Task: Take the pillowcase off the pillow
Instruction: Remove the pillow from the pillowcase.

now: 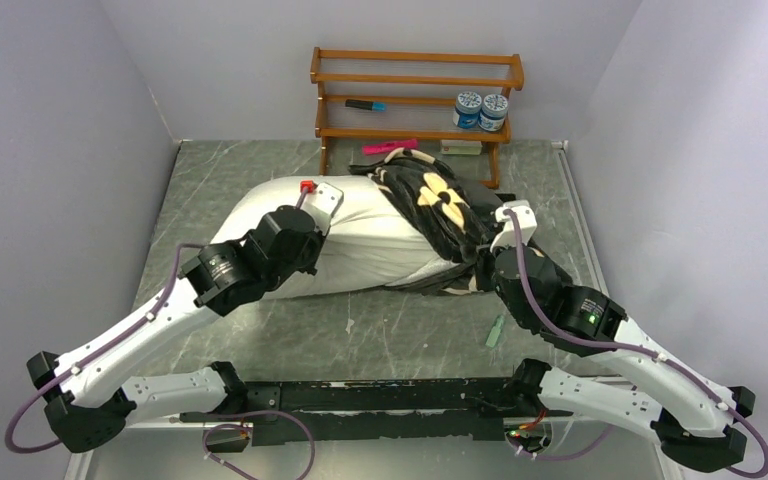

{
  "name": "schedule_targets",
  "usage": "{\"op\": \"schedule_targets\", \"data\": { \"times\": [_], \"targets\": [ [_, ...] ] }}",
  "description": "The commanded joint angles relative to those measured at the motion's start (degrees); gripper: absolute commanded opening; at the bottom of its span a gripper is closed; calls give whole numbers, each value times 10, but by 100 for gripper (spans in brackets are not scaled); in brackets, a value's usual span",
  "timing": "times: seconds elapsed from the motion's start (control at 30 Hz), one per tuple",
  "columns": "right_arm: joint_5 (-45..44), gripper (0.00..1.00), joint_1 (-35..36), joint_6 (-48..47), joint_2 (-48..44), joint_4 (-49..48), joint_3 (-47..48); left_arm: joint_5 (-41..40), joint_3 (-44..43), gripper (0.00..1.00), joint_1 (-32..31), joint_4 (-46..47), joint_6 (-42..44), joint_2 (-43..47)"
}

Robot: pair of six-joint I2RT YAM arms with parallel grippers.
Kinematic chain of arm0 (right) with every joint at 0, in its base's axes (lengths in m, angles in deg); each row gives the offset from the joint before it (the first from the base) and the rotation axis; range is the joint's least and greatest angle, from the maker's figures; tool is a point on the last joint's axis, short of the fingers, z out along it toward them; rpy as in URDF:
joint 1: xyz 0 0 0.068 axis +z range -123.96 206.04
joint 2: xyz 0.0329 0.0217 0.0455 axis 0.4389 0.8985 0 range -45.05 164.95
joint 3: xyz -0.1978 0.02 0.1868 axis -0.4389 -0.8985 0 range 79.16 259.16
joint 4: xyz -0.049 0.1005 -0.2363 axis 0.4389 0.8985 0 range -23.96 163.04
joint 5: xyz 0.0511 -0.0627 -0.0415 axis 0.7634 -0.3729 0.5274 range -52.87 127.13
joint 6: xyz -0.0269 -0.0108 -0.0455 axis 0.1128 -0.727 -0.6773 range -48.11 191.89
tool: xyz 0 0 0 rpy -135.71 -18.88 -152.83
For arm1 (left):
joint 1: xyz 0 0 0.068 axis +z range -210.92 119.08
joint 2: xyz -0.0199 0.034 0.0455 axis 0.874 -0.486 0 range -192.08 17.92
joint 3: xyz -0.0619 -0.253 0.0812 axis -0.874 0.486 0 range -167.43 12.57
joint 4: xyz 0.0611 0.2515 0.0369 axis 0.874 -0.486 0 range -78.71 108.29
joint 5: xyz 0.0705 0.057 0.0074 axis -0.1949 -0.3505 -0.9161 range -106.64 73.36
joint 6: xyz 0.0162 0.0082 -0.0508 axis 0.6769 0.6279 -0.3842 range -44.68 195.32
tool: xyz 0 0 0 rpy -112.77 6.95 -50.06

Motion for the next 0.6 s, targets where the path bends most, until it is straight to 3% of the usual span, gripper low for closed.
{"op": "schedule_targets", "data": {
  "times": [0.0, 0.13, 0.2, 0.27, 0.4, 0.57],
  "targets": [
    [-80, 0, -17, 95, -14, 81, 19, -23, 27, 5, 30, -82, -45, 52],
    [2, 0, -17, 152, -29, 85, -23, 74, 68, 5, 29, -58, -89, 78],
    [45, 9, -17, 151, -45, 73, -38, 116, 89, 5, 29, -45, -104, 94],
    [115, 26, -17, 116, -57, 36, -47, 146, 108, 17, 29, -31, -111, 112],
    [179, 47, -17, 72, -26, 40, -16, 160, 112, 47, 30, -12, -113, 133],
    [313, 75, -17, 17, 55, 23, 47, 186, 87, 60, 30, -3, -118, 106]
  ]
}}
